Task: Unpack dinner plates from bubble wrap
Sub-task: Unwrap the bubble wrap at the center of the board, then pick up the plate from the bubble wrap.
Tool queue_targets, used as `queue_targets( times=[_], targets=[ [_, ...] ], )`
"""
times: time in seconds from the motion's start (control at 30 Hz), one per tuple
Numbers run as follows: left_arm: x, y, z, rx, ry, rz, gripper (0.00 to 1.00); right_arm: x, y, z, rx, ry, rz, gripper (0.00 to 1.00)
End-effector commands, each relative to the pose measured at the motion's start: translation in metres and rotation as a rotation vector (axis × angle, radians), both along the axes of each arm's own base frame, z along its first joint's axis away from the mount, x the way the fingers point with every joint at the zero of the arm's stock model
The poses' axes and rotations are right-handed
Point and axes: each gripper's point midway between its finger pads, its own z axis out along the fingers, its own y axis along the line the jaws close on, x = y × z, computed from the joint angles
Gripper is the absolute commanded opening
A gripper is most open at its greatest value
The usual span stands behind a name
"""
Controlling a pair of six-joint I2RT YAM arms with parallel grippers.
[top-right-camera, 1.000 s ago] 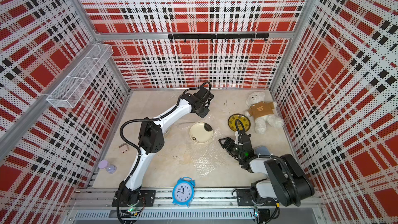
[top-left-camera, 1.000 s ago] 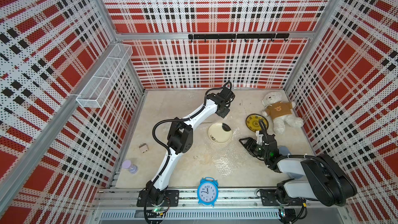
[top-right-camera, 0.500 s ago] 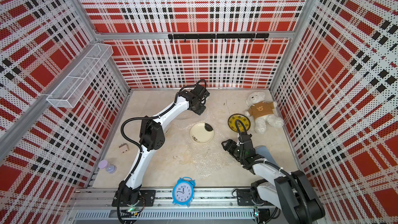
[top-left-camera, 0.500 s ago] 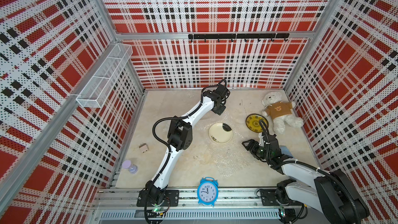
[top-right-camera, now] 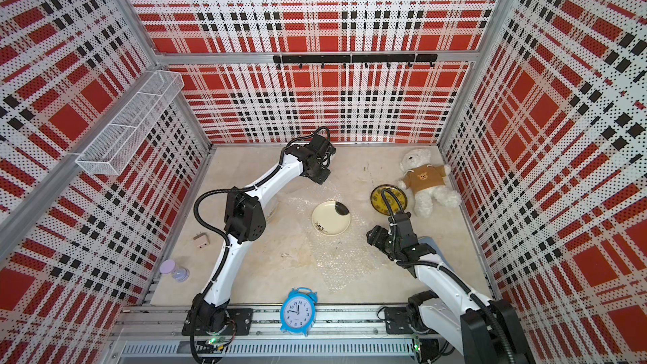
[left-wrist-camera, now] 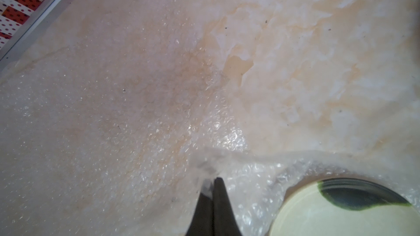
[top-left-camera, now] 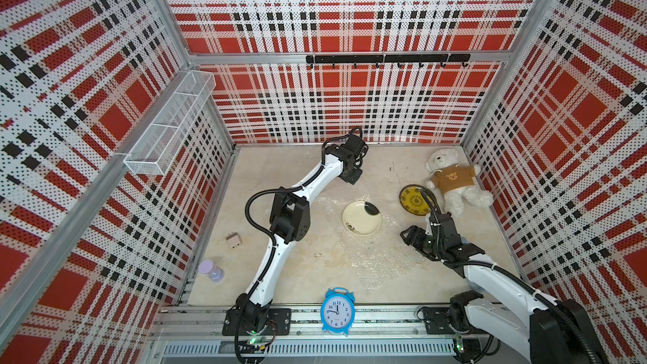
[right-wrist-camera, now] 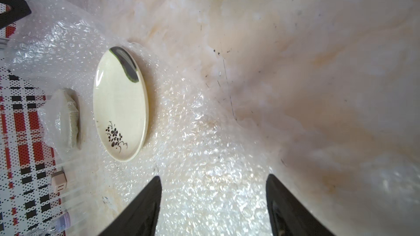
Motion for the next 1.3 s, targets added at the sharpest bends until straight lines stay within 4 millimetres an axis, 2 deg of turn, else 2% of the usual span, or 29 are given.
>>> queue_targets(
  times=[0.0,0.07,0.13,0.17,0.2,0.33,0.43,0.67,0.87,1.07,1.27],
  targets=[
    [0.006,0.004,0.019,-0.035,-0.025,0.008,0.06,0.002,-0.001,0.003,-0.031,-0.004,0.014,0.75],
    [0.009,0.006,0.022,-0.041,-0.033,0.010,0.27,0.004,-0.001,0.007,-0.033,-0.007,0.015,0.75],
    [0.013,0.006,0.025,-0.052,-0.043,0.009,0.39,0.006,-0.001,0.011,-0.037,-0.014,0.019,0.75],
    [0.015,0.006,0.027,-0.060,-0.046,0.012,0.51,0.008,-0.001,0.014,-0.039,-0.019,0.019,0.75],
    [0.018,0.007,0.030,-0.067,-0.054,0.015,0.67,0.010,0.000,0.018,-0.040,-0.026,0.019,0.75],
    [0.027,0.015,0.048,-0.107,-0.082,0.051,0.88,0.019,0.004,0.032,-0.036,-0.048,0.031,0.75],
    [0.034,0.026,0.066,-0.154,-0.107,0.101,0.98,0.027,0.007,0.039,-0.034,-0.057,0.043,0.75],
    [0.032,0.045,0.110,-0.365,-0.121,0.213,0.99,0.051,0.031,0.047,-0.021,-0.056,0.113,0.75],
    [0.007,0.044,0.134,-0.551,-0.121,0.240,0.99,0.077,0.062,0.039,0.015,-0.037,0.181,0.79],
    [-0.022,0.041,0.149,-0.679,-0.123,0.230,0.99,0.097,0.093,0.028,0.032,-0.025,0.234,0.84],
    [-0.047,0.041,0.147,-0.707,-0.097,0.228,0.99,0.106,0.103,0.016,0.062,-0.028,0.253,0.79]
  ],
)
